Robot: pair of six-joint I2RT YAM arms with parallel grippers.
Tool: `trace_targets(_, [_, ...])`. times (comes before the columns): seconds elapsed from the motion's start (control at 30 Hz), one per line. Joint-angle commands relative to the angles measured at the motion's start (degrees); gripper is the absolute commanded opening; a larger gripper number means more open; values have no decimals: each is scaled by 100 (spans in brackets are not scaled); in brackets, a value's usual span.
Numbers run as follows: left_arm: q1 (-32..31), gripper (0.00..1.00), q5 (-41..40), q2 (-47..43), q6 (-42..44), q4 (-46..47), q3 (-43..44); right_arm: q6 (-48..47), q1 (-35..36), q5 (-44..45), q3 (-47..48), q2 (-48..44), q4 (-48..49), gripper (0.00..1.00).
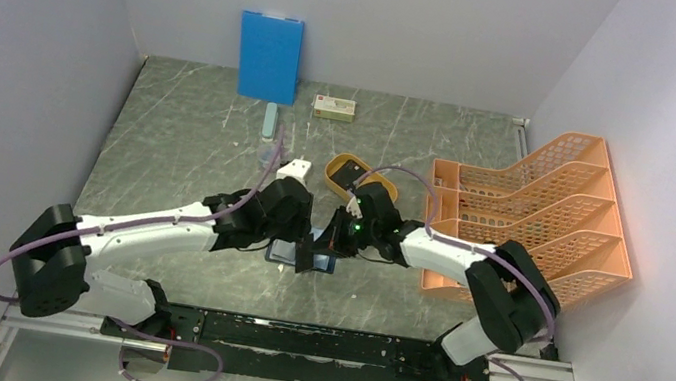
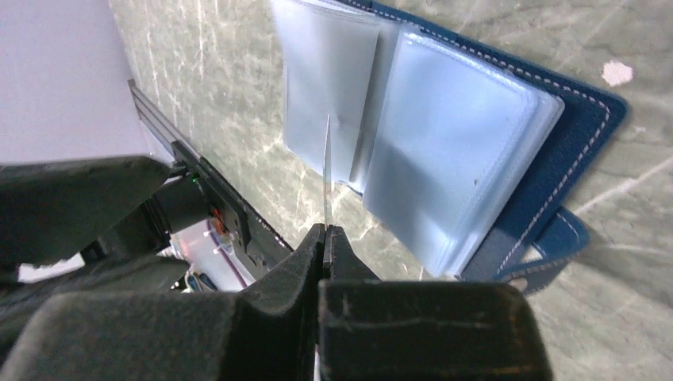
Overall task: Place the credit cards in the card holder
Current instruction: Turn over the card slot in the card holder.
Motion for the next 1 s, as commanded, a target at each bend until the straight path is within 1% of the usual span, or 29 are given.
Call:
trace_targets(0.0, [-10,45,-127,-150,-83,59,-222,109,123,81,285,370,205,0])
trace_targets(0.07, [1,42,-131,-62,-112,187,-312,137,148,74,366,470,226,0])
trace_targets(0.17, [105,37,-109,213,-145,382,-386,126,155,120,361,354,193,0])
trace_targets(0.3, [389,27,27,669,-213,577,-414,-3,149,244,217,-77,-136,0])
trace_targets(0.4, [518,22,52,882,-237,742,-452,-39,137,326,-19,-465,-297,0])
trace_targets(0.53, [621,17,44,1078,-280,809,-499,-56,80,493,-288,-885,-570,0])
trace_targets(0.63, [639,15,-23,1109,-348,766,-602,12,-69,613,-426,-1013,-534,0])
trace_targets(0.77, [662,14,-93,1108,-409,778,-791,163,-155,644,-419,-900,-134,0])
trace_targets(0.97, [675,12,-150,1303,-439,682,-802,372,-171,324,-277,-299,495,0])
